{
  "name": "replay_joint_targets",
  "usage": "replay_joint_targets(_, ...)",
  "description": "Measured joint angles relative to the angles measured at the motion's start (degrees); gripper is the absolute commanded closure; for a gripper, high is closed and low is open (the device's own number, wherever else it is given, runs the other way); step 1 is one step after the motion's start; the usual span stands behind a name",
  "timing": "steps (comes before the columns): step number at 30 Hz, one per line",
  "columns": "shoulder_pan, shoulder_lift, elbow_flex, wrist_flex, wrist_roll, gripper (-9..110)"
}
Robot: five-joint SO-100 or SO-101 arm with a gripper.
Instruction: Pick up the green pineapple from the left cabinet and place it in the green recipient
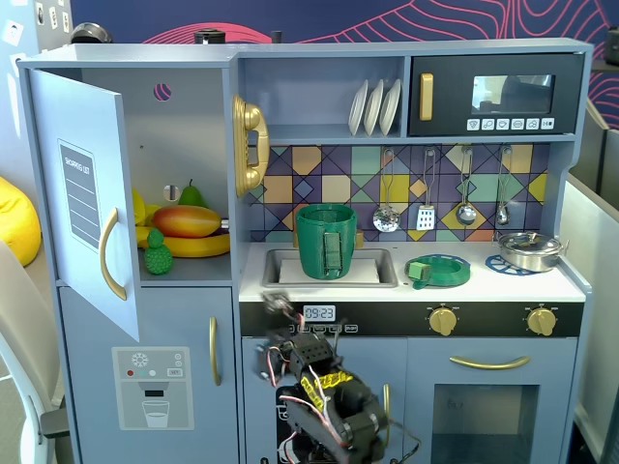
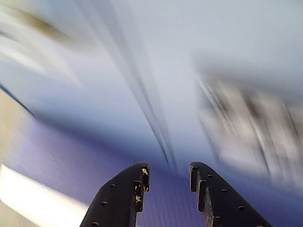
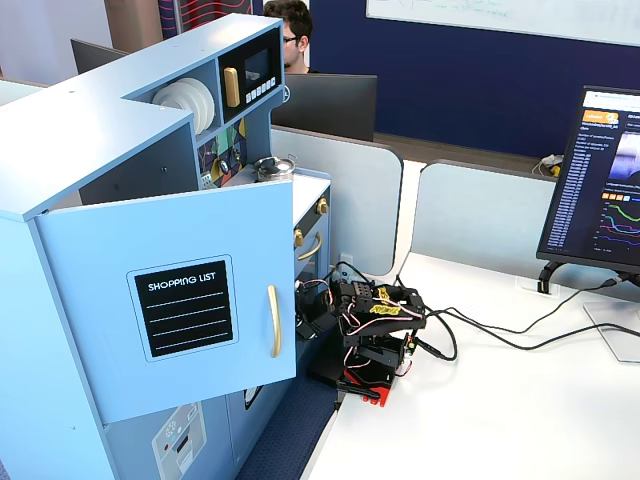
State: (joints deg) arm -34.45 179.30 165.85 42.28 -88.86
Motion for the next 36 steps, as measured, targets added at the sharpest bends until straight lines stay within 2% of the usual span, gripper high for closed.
replay_joint_targets(4,-10.11,-4.48,-6.94,-8.96,-5.19,101)
replay_joint_targets(7,-15.29,-10.55,-13.01,-16.00,-4.31,98)
replay_joint_targets(10,-17.49,-16.26,-18.98,-19.86,-4.22,88)
replay_joint_targets(19,-14.59,-28.65,-24.79,-30.76,-4.75,67)
replay_joint_targets(31,-10.37,-42.10,-29.44,-45.44,-6.68,61)
replay_joint_targets(36,-9.40,-50.45,-34.72,-50.19,-6.68,62)
